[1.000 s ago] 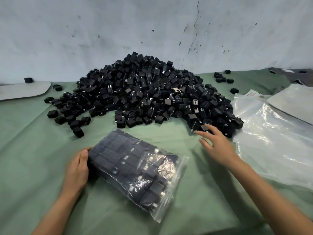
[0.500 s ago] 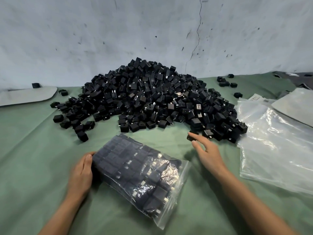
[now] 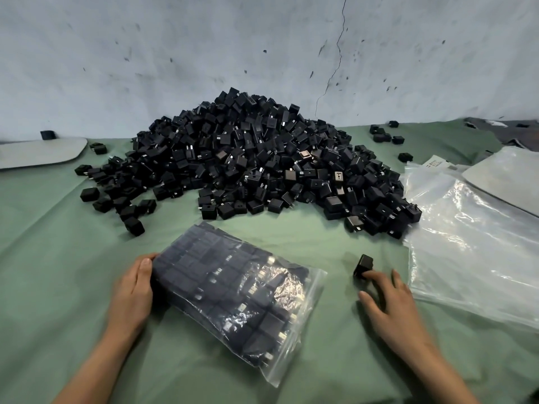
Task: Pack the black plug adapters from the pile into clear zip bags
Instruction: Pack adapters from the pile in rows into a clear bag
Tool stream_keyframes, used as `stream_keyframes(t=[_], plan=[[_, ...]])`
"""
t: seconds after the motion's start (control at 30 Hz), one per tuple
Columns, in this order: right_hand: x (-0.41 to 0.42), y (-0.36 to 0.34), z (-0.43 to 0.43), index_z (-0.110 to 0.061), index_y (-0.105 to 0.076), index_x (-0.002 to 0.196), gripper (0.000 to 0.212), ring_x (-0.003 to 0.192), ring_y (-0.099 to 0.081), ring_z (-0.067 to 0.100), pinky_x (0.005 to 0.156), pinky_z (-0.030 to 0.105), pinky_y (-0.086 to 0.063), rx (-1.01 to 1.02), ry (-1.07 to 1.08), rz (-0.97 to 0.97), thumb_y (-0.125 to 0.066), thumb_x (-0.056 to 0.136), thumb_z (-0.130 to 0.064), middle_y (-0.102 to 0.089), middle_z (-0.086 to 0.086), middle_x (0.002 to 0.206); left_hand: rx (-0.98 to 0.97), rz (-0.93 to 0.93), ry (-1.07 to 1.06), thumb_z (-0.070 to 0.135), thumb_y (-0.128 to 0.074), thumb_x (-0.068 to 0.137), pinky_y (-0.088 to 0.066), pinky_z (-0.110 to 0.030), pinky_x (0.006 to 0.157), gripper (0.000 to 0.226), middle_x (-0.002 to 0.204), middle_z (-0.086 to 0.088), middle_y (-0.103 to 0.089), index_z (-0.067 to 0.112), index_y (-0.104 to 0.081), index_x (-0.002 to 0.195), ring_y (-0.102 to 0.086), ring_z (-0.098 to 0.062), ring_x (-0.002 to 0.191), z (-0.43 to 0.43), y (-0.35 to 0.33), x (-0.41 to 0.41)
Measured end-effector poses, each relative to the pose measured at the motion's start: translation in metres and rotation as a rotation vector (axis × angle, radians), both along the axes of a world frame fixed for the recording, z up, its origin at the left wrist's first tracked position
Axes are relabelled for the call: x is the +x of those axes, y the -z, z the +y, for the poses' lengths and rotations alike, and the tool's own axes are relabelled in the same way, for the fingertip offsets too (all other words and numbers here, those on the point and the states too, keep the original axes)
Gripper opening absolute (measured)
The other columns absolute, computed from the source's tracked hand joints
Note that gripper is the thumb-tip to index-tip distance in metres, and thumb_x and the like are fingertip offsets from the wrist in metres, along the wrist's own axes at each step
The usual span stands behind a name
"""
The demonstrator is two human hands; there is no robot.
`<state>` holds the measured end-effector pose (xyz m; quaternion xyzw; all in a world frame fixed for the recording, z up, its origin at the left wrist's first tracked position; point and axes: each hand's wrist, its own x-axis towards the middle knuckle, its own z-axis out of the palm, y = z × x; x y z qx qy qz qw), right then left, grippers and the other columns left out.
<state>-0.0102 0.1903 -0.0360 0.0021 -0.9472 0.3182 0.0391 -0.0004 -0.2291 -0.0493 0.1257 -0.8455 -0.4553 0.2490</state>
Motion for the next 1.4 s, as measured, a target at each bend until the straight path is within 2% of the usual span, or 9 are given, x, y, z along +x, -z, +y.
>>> stream_keyframes(t=[0.17,0.27,0.33,0.47,0.7,0.9,1.03,1.23,1.4], plan=[[0.008,-0.005,0.005,-0.016,-0.059,0.118,0.028,0.14,-0.029,0.029,0.11,0.04,-0.028,-0.061,0.073,0.089,-0.063,0.09,-0.018,-0.05,0.011,0.138,-0.003,0.008,0.008,0.026,-0.029,0.101,-0.037,-0.033,0.086,0.039,0.105,-0.005,-0.066,0.012,-0.065,0.11,-0.057,-0.021,0.101,0.001,-0.001,0.002],[0.008,-0.011,-0.006,-0.034,-0.051,0.131,0.041,0.145,-0.015,0.026,0.116,0.042,-0.017,0.031,0.011,0.169,-0.06,0.091,-0.027,-0.034,0.007,0.151,-0.013,0.004,0.01,0.025,-0.029,0.102,-0.037,-0.034,0.088,0.039,0.106,-0.007,-0.066,0.011,-0.065,0.111,-0.057,-0.023,0.102,0.001,-0.002,0.002],[0.005,-0.011,-0.014,-0.048,-0.031,0.14,0.051,0.147,-0.003,0.023,0.118,0.042,-0.008,0.156,-0.054,0.137,-0.052,0.094,-0.041,-0.017,0.002,0.158,-0.01,-0.004,0.013,0.023,-0.029,0.103,-0.038,-0.035,0.088,0.038,0.107,-0.008,-0.066,0.01,-0.065,0.111,-0.057,-0.024,0.103,0.001,-0.001,0.002],[-0.006,-0.003,-0.021,-0.039,-0.017,0.149,0.058,0.145,0.015,0.017,0.118,0.044,0.002,0.316,-0.02,-0.004,-0.035,0.096,-0.054,0.008,-0.012,0.159,-0.006,0.004,0.025,0.019,-0.03,0.104,-0.038,-0.034,0.087,0.036,0.106,-0.007,-0.067,0.011,-0.065,0.111,-0.057,-0.023,0.102,0.001,-0.002,0.003],[0.009,0.003,-0.002,-0.036,-0.035,0.142,0.052,0.147,-0.003,0.025,0.118,0.044,-0.006,0.25,0.156,0.013,-0.047,0.093,-0.047,-0.02,0.002,0.158,-0.023,0.011,0.017,0.033,-0.027,0.099,-0.038,-0.037,0.087,0.04,0.104,-0.004,-0.065,0.018,-0.063,0.108,-0.056,-0.022,0.101,0.0,-0.001,0.002],[0.014,-0.002,0.006,-0.034,-0.054,0.132,0.042,0.147,-0.005,0.026,0.117,0.044,-0.01,0.212,0.109,0.16,-0.06,0.09,-0.035,-0.019,0.009,0.157,-0.02,0.014,0.015,0.032,-0.028,0.099,-0.037,-0.036,0.086,0.039,0.104,-0.004,-0.065,0.018,-0.063,0.107,-0.055,-0.021,0.1,0.0,-0.001,0.0],[0.003,-0.002,0.001,-0.047,-0.044,0.135,0.04,0.147,0.005,0.018,0.117,0.04,0.0,0.374,0.025,0.047,-0.041,0.095,-0.051,-0.009,0.0,0.159,-0.017,0.009,0.011,0.029,-0.029,0.1,-0.037,-0.036,0.087,0.035,0.105,-0.003,-0.064,0.021,-0.062,0.107,-0.055,-0.021,0.1,0.001,-0.002,0.001],[-0.009,-0.008,0.011,-0.023,-0.053,0.134,0.047,0.134,-0.036,0.029,0.112,0.042,-0.024,0.316,0.196,0.047,-0.056,0.091,-0.04,-0.046,0.01,0.142,-0.03,0.009,0.005,0.026,-0.031,0.099,-0.039,-0.039,0.085,0.035,0.103,-0.005,-0.066,0.016,-0.064,0.108,-0.057,-0.024,0.098,0.0,0.0,0.002],[-0.008,-0.007,0.024,-0.025,-0.044,0.141,0.053,0.143,-0.021,0.027,0.113,0.043,-0.014,0.267,0.301,0.04,-0.057,0.091,-0.039,-0.051,0.016,0.139,-0.044,0.003,-0.001,0.023,-0.033,0.101,-0.038,-0.038,0.083,0.033,0.102,-0.004,-0.065,0.016,-0.064,0.109,-0.057,-0.023,0.097,-0.001,0.0,0.001]])
